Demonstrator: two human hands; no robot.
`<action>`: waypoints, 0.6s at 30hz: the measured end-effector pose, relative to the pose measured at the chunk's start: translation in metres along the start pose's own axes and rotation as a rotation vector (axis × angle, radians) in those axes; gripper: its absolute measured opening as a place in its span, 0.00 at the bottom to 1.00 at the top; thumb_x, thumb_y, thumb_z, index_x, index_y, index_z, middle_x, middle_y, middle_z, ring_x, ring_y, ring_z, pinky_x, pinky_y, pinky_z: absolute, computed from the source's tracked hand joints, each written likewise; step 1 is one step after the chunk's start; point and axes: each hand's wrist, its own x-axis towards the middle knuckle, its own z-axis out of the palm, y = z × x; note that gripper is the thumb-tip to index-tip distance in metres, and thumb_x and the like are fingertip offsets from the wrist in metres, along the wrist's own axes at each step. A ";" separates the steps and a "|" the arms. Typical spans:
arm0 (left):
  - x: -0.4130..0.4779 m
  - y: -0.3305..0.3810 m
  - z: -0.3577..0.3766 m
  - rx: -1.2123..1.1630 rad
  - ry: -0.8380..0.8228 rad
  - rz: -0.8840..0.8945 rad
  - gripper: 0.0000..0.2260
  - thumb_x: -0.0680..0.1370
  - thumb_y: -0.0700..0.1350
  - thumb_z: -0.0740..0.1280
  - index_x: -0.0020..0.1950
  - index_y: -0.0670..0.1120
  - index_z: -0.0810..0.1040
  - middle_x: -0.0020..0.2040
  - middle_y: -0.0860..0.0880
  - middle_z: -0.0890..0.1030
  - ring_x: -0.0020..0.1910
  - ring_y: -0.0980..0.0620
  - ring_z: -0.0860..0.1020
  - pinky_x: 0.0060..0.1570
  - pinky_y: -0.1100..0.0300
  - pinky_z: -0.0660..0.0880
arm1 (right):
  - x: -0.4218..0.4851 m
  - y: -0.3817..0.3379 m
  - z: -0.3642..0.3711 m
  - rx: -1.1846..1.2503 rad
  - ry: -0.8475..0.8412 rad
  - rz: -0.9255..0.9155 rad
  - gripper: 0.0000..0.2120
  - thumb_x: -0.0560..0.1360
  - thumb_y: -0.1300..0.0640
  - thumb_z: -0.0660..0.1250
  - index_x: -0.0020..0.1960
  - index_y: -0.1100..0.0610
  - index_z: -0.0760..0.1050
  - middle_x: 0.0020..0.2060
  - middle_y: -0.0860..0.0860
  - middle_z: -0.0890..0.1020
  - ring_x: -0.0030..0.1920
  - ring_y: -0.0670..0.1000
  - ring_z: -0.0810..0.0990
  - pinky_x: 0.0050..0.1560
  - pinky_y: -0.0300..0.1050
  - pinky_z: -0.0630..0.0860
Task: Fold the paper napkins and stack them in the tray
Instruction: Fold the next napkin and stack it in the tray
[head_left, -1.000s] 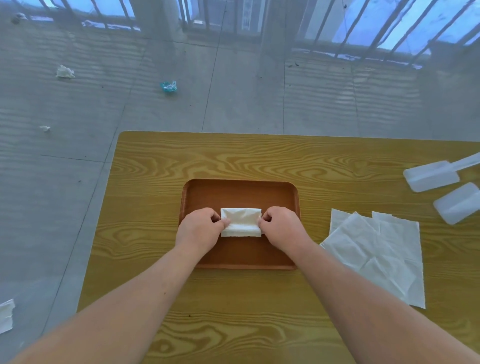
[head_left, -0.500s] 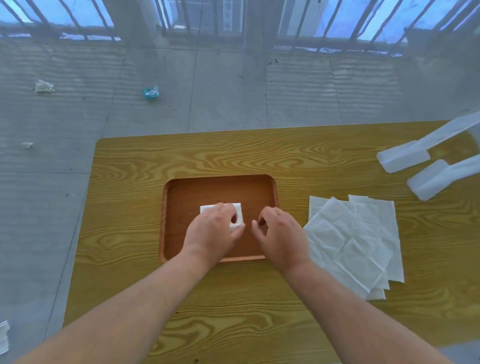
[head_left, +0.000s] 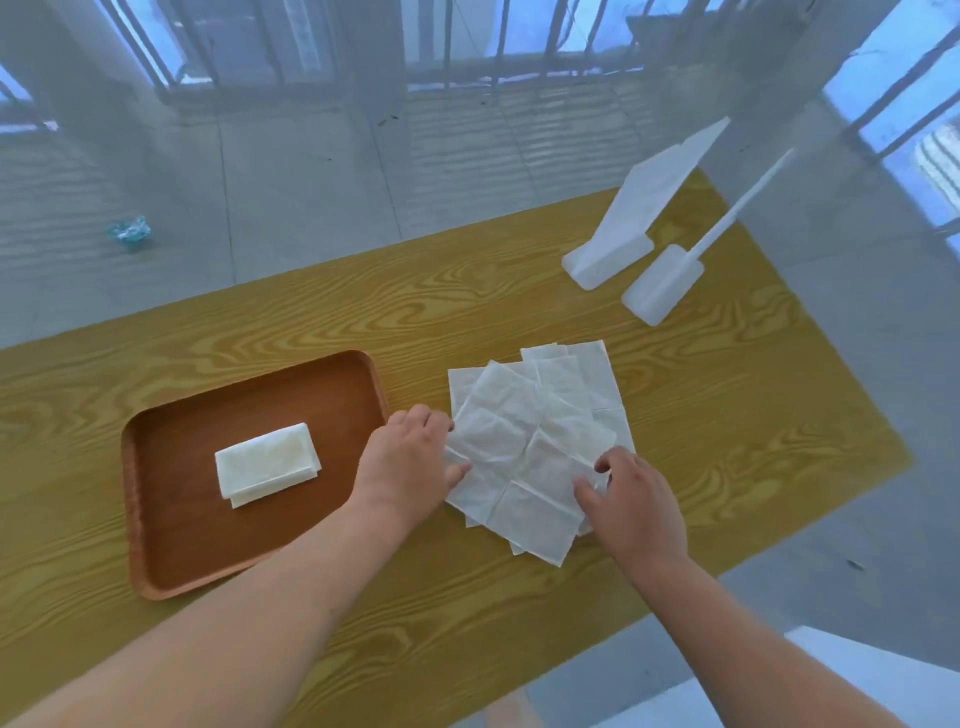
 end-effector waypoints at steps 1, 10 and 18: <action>0.003 0.002 0.000 -0.008 0.007 -0.058 0.26 0.78 0.67 0.67 0.68 0.50 0.75 0.62 0.50 0.77 0.62 0.48 0.75 0.59 0.52 0.76 | 0.001 0.004 -0.002 0.034 -0.010 0.059 0.14 0.75 0.43 0.70 0.53 0.51 0.73 0.45 0.45 0.77 0.49 0.52 0.76 0.46 0.48 0.72; 0.022 0.016 -0.005 -0.005 -0.128 -0.211 0.17 0.76 0.66 0.69 0.45 0.53 0.79 0.45 0.53 0.79 0.47 0.50 0.78 0.47 0.51 0.79 | 0.023 0.010 -0.006 0.182 -0.068 0.169 0.07 0.75 0.51 0.71 0.44 0.52 0.75 0.38 0.47 0.80 0.37 0.49 0.78 0.34 0.46 0.73; 0.015 0.020 -0.005 -0.108 -0.320 -0.189 0.11 0.71 0.60 0.71 0.37 0.53 0.80 0.36 0.56 0.82 0.36 0.58 0.79 0.33 0.58 0.78 | 0.040 -0.003 -0.022 0.393 0.011 0.080 0.05 0.76 0.53 0.69 0.43 0.47 0.74 0.37 0.45 0.81 0.38 0.48 0.80 0.34 0.44 0.73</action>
